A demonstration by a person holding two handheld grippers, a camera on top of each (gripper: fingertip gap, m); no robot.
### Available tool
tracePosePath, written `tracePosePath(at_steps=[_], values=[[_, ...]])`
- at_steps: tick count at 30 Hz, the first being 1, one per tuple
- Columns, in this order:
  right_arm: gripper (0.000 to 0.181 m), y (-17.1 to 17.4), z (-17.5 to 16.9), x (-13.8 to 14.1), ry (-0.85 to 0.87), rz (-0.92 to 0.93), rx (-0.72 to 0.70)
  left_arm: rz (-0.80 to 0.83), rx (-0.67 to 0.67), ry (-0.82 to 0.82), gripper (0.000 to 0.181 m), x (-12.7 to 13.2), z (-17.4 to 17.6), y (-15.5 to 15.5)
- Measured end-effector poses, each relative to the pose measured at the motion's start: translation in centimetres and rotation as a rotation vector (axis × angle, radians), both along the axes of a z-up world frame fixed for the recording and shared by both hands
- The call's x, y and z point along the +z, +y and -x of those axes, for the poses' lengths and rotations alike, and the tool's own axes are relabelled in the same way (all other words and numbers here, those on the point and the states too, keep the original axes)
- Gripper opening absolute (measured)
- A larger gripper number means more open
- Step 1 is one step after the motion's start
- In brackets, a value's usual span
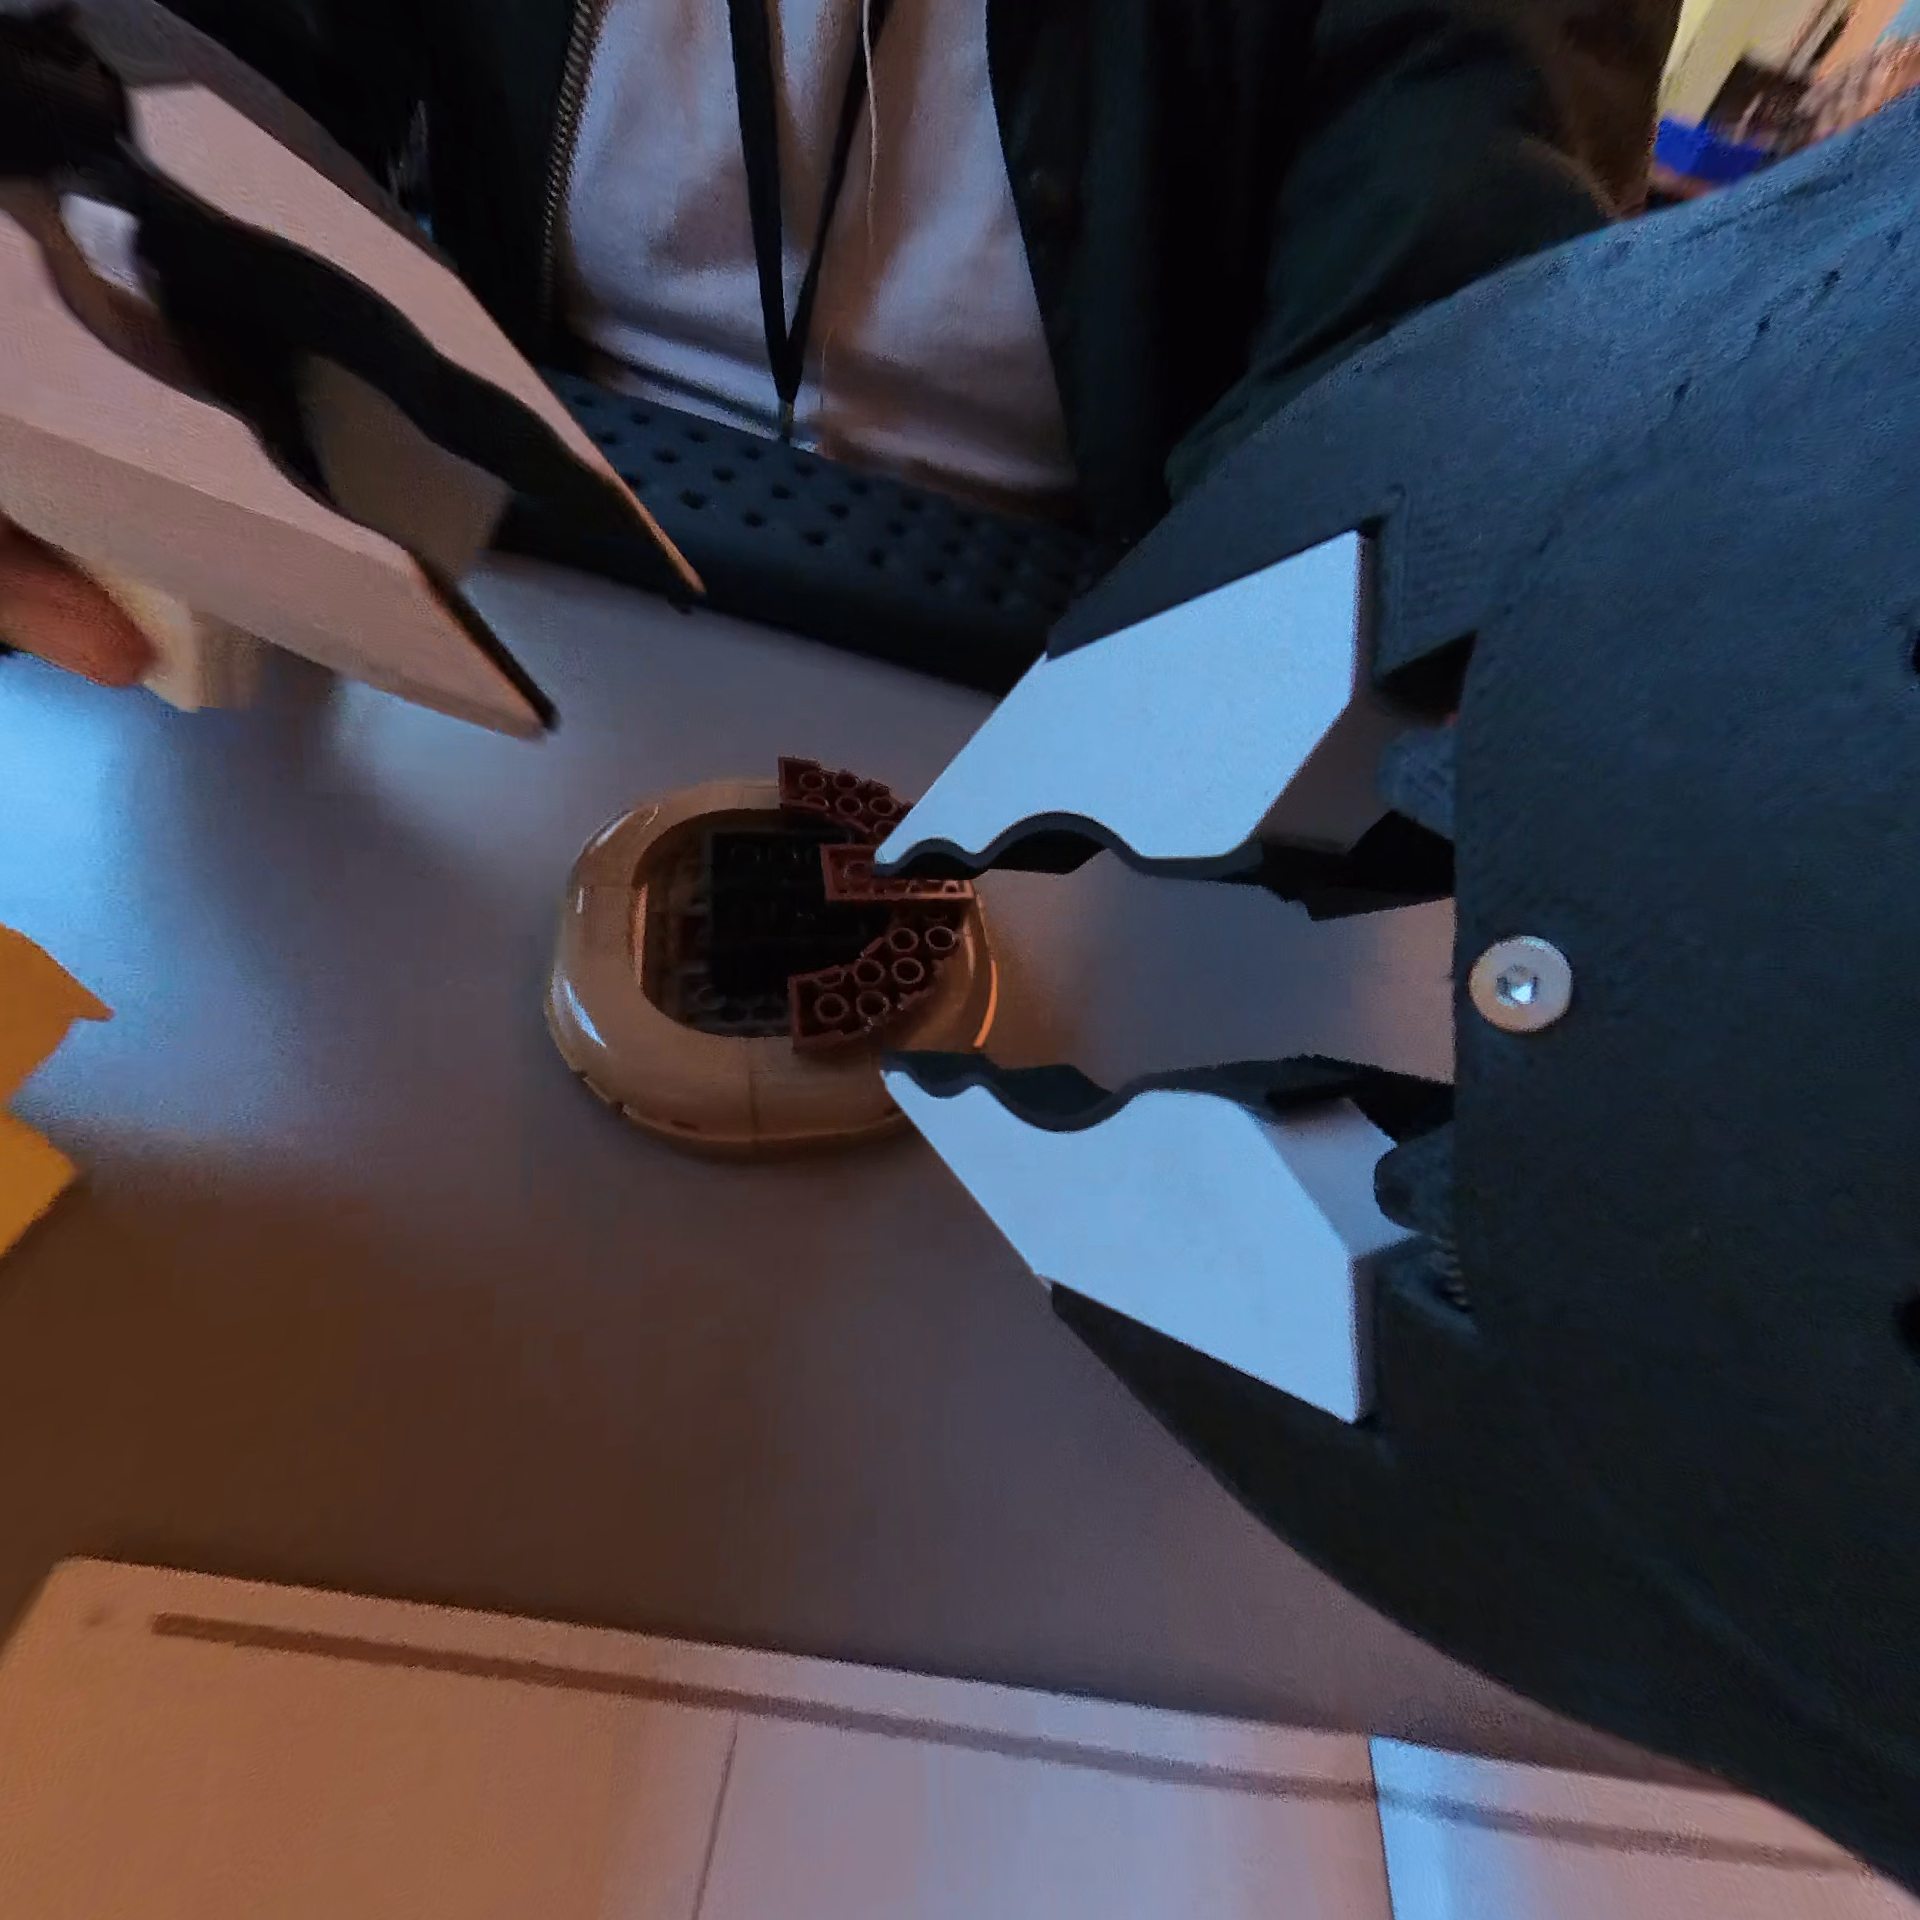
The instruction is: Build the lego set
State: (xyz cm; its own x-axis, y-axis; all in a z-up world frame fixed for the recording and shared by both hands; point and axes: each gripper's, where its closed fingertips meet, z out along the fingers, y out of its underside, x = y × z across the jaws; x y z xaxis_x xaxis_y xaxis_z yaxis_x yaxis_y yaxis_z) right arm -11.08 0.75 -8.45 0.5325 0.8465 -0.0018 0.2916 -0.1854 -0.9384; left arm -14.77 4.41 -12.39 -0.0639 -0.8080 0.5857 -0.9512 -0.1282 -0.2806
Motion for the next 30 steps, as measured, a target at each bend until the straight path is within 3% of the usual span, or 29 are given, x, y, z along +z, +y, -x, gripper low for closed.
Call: tracePosePath(at_steps=[5,7,13,20,30], values=[[0.049,0.4,2.0,-3.3,-0.095,0.046,0.045,0.080,0.018,0.058,0.028,-0.7,0.2,-0.2],[0.044,0.3,2.3,-3.8,-0.119,0.041,0.060,0.083,0.015,0.056,0.023,-1.0,0.0,-0.1],[0.032,0.2,2.9,-2.3,-0.071,0.033,0.083,0.062,-0.053,0.021,0.015,-1.3,-1.9,-0.8],[0.016,-0.6,3.5,-4.5,-0.196,0.075,0.133,0.160,-0.057,0.044,0.021,-1.2,-2.7,-2.0],[0.014,-0.6,3.4,-4.4,-0.171,0.196,0.098,0.165,-0.003,0.131,0.023,-1.9,-2.4,-2.1]])
